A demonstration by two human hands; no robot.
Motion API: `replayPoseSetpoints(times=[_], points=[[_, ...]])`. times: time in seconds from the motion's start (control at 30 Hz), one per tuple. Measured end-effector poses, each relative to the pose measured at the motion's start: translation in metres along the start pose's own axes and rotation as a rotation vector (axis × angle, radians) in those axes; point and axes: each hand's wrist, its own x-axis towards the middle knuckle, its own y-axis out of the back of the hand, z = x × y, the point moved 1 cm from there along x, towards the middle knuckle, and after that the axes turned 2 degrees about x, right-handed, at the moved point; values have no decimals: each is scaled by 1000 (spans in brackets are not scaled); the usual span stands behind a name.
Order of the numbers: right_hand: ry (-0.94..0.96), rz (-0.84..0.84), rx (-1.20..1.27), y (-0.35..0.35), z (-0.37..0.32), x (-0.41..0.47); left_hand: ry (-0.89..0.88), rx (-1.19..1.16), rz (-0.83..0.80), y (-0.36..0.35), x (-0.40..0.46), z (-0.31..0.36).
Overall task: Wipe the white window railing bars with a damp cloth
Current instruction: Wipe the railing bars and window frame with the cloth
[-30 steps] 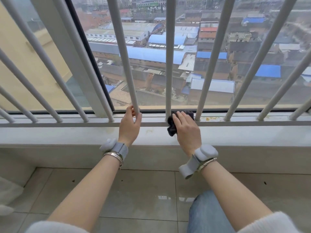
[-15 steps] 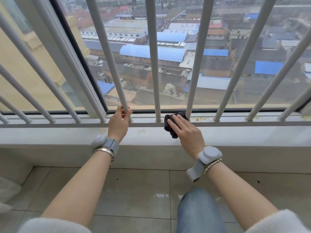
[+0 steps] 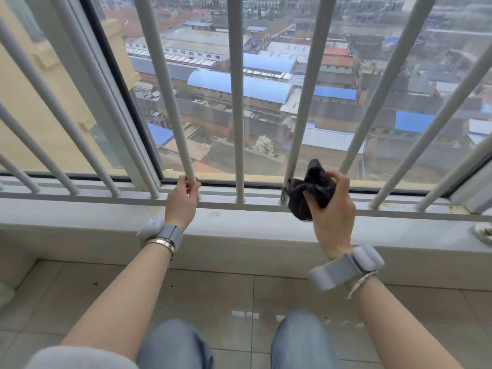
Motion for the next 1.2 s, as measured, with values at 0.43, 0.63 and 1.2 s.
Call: replayPoseSetpoints(times=[0.43, 0.63, 1.2], points=[[-256, -104, -288, -83, 23, -16, -58, 82, -53, 2, 8, -8], [-310, -134, -362, -83, 24, -12, -89, 85, -101, 14, 10, -8], [-78, 120, -17, -22, -42, 25, -566, -377, 356, 103, 51, 125]])
